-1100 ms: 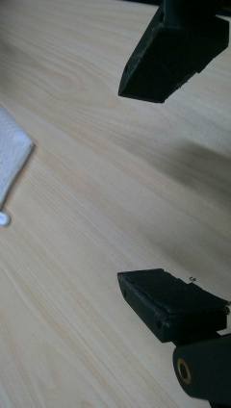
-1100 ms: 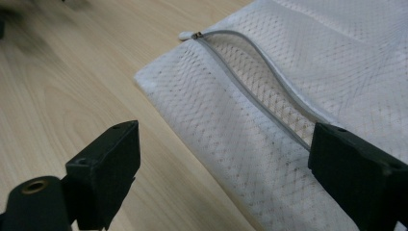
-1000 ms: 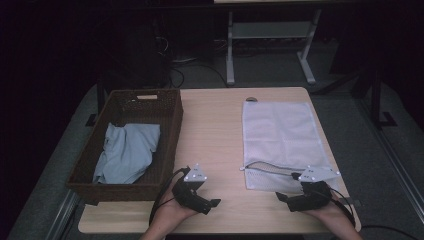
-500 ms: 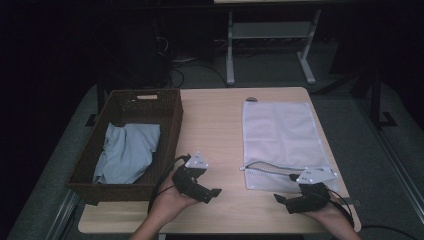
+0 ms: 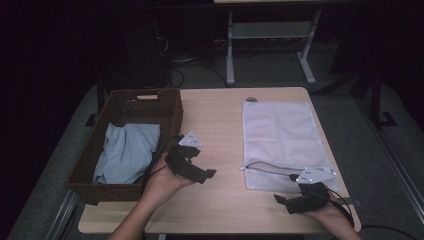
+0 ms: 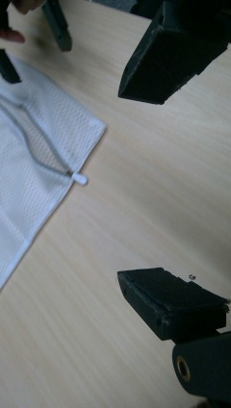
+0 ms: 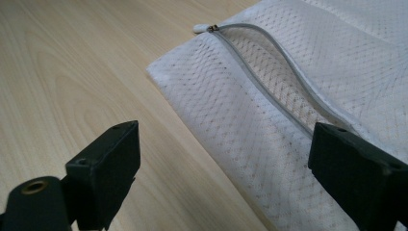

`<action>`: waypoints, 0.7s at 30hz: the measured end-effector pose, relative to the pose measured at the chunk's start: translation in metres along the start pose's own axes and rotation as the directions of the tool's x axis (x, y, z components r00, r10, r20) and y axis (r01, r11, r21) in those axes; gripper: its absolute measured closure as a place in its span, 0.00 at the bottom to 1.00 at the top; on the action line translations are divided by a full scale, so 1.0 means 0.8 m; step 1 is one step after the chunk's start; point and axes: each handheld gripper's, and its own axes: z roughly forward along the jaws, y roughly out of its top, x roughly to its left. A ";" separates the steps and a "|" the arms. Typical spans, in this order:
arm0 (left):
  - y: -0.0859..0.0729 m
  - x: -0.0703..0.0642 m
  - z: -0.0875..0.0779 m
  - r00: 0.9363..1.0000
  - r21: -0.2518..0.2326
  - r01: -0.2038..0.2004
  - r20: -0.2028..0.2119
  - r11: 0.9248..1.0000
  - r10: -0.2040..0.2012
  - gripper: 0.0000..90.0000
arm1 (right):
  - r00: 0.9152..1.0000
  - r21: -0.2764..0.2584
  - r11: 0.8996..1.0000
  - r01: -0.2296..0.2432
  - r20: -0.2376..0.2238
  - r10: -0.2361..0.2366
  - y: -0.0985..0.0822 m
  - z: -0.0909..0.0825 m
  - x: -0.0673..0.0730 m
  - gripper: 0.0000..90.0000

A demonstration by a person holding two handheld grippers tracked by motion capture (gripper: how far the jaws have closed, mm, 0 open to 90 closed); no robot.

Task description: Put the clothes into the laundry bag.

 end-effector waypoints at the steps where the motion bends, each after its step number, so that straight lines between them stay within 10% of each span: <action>1: 0.001 0.003 -0.002 1.000 0.001 0.000 -0.006 1.000 0.000 0.13 | 1.000 0.000 1.000 0.000 0.000 0.000 0.000 0.000 0.000 0.11; 12: 0.009 0.063 -0.047 0.988 0.002 0.064 -0.138 0.998 -0.063 0.13 | 1.000 -0.001 1.000 -0.005 0.003 0.005 0.000 -0.001 -0.001 0.11; 21: -0.011 0.119 -0.081 0.955 0.013 0.131 -0.270 0.991 -0.123 0.13 | 1.000 -0.001 1.000 -0.006 0.003 0.006 0.000 -0.001 -0.002 0.11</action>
